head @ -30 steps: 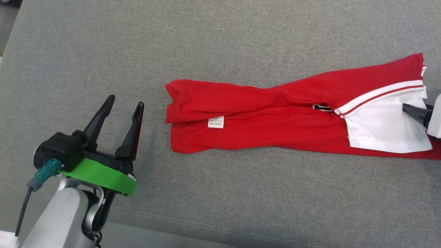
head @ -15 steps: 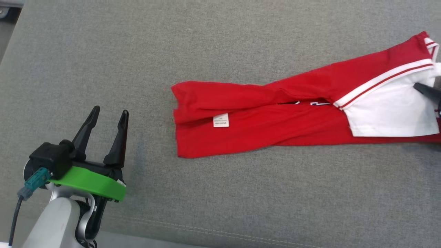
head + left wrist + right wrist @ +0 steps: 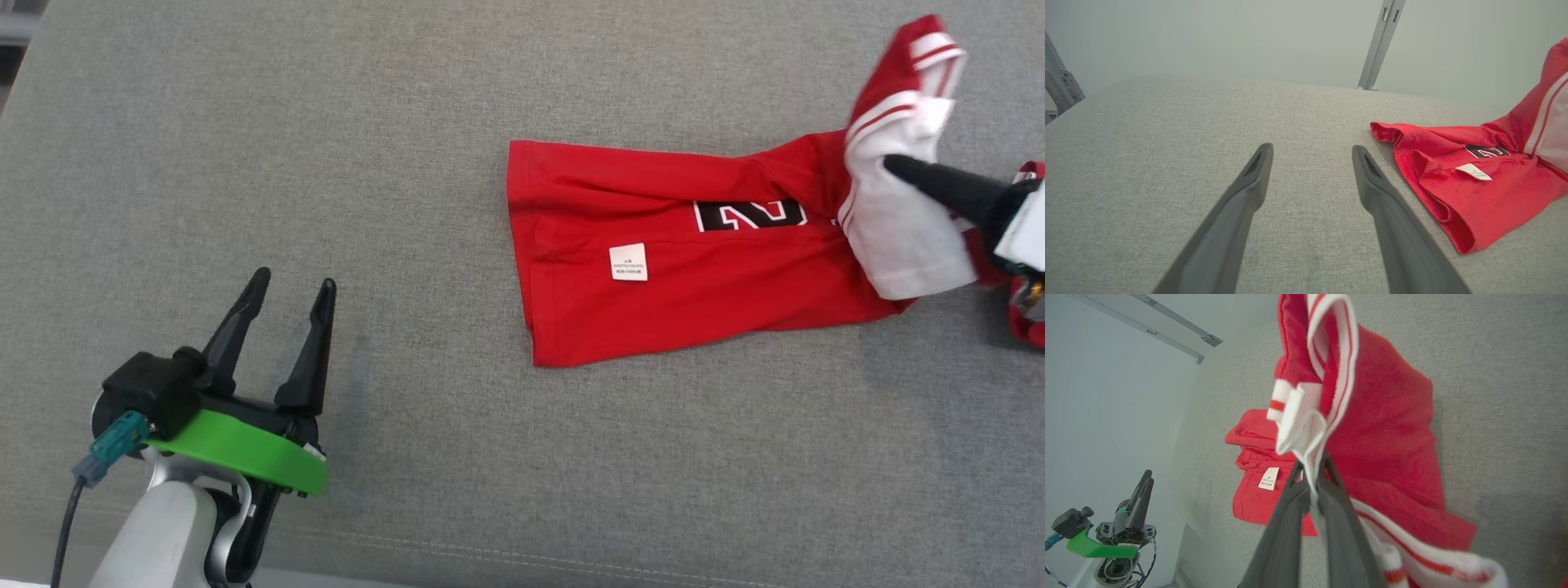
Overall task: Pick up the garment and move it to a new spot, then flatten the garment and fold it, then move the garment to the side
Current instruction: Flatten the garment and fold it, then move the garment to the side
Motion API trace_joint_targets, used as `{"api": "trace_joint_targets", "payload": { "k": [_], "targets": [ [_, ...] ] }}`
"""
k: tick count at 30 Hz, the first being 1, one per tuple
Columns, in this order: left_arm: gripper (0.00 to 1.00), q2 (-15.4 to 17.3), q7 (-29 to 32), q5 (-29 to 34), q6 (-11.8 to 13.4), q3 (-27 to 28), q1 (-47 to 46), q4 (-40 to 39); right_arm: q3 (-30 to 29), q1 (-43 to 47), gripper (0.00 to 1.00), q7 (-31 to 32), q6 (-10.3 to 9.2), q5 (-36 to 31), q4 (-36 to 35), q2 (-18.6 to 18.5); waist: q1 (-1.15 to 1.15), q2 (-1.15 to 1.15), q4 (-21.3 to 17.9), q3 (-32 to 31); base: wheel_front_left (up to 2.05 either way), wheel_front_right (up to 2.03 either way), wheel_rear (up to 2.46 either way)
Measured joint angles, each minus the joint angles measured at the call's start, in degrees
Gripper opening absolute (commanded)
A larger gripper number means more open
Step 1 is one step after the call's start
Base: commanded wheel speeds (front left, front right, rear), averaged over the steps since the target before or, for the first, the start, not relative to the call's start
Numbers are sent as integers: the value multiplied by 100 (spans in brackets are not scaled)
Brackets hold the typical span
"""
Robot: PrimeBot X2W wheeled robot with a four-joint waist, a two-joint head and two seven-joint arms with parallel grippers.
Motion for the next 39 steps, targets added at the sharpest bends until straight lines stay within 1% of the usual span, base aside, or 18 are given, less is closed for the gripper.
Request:
{"api": "trace_joint_targets", "payload": {
  "k": [4,8,10,16,20,21,22,23,27,30,35,37,39],
  "targets": [
    [100,-49,0,58,-46,-182,-18,0,531,-9,0,-36,-20,-134,-266,516,0,0,50,90,0,0,0],
    [100,-79,0,94,-79,-327,-76,21,999,-156,0,-355,-115,-572,-286,1124,0,0,129,206,0,0,0],
    [100,-87,0,132,-85,-380,-161,35,1218,-278,0,-535,-122,-829,-242,1395,0,0,177,269,0,0,0],
    [100,-159,0,207,-135,-431,-304,115,1670,-492,0,-976,-205,-1480,223,1949,0,0,358,416,0,0,0],
    [100,-160,0,207,-135,-400,-322,216,1935,-651,0,-1138,-205,-1781,597,2216,0,0,437,475,0,0,0],
    [100,-162,0,207,-136,-398,-326,225,1989,-680,17,-1180,-205,-1842,693,2262,0,0,447,483,0,0,0],
    [100,-163,0,207,-136,-397,-331,233,2039,-708,39,-1213,-207,-1937,781,2310,0,0,453,489,0,0,0],
    [100,-165,0,207,-136,-390,-337,243,2103,-733,100,-1227,-207,-1997,844,2336,0,0,453,491,0,0,0],
    [100,-168,0,207,-137,-263,-350,318,2349,-869,100,-1339,-205,-2135,1059,2516,0,0,409,466,0,0,0],
    [100,-165,0,207,-137,-219,-350,412,2443,-975,100,-1457,-194,-2175,1112,2575,0,0,357,416,0,0,0],
    [100,-126,0,207,-138,-37,-348,472,2465,-1059,100,-1688,23,-2184,967,2675,0,0,237,282,0,0,0],
    [100,-126,0,207,-138,-1,-343,474,2352,-1059,100,-1739,92,-2137,856,2625,0,0,181,216,0,0,0],
    [100,-149,0,205,-140,20,-339,452,2252,-1058,100,-1738,149,-2168,814,2296,0,0,131,147,0,0,0]
  ]
}}
